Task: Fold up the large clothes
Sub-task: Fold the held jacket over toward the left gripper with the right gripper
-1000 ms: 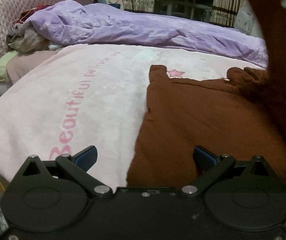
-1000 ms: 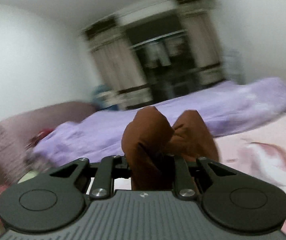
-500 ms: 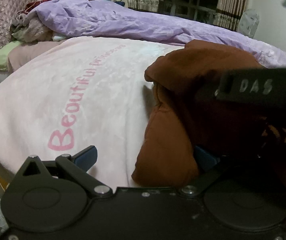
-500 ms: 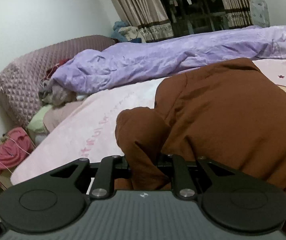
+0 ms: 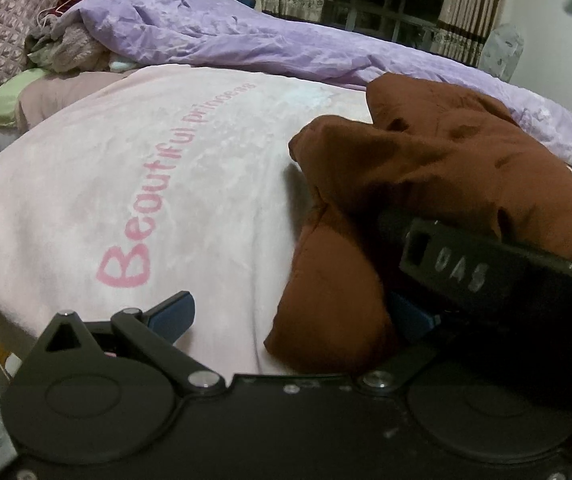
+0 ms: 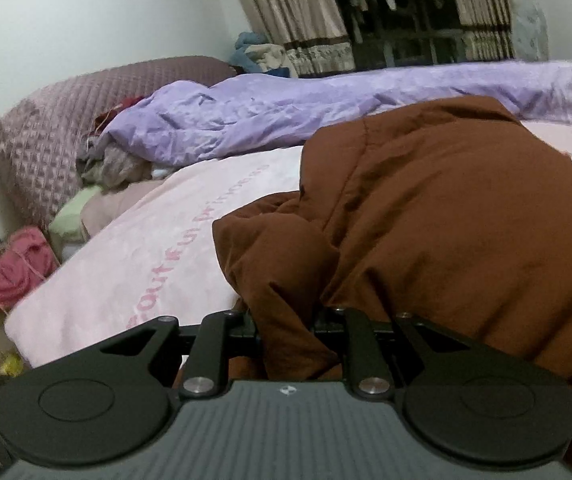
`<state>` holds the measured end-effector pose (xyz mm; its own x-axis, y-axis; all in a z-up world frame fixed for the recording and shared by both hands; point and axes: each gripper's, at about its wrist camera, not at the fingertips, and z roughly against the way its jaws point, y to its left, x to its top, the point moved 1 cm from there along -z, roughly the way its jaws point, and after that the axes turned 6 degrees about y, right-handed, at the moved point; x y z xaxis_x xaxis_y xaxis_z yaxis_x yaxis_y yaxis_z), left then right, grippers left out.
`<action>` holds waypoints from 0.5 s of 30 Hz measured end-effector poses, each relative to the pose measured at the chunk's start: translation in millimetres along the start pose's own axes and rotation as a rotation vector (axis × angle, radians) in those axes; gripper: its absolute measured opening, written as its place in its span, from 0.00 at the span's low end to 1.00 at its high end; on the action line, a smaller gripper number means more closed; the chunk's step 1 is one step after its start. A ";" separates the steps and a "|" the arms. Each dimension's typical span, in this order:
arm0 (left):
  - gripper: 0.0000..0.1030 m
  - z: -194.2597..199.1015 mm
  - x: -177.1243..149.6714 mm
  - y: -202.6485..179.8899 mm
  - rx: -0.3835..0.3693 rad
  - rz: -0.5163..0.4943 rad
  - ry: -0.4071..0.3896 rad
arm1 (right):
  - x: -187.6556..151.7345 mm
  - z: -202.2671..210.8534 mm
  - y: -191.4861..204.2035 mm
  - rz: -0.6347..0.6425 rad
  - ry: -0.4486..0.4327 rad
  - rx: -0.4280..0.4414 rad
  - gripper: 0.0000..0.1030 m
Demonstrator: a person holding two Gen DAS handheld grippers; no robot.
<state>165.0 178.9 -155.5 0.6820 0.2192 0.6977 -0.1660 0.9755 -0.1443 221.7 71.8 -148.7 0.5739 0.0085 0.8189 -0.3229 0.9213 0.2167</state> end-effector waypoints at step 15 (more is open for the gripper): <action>1.00 69.4 9.4 -48.1 -0.117 -0.117 -0.118 | 44.4 134.6 -29.9 0.031 -0.179 0.019 0.64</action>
<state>130.0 132.8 -93.3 0.6026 0.1071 0.7908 -0.0016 0.9911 -0.1330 155.5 -7.6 -47.3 0.4213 -0.0341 0.9063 -0.3535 0.9141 0.1988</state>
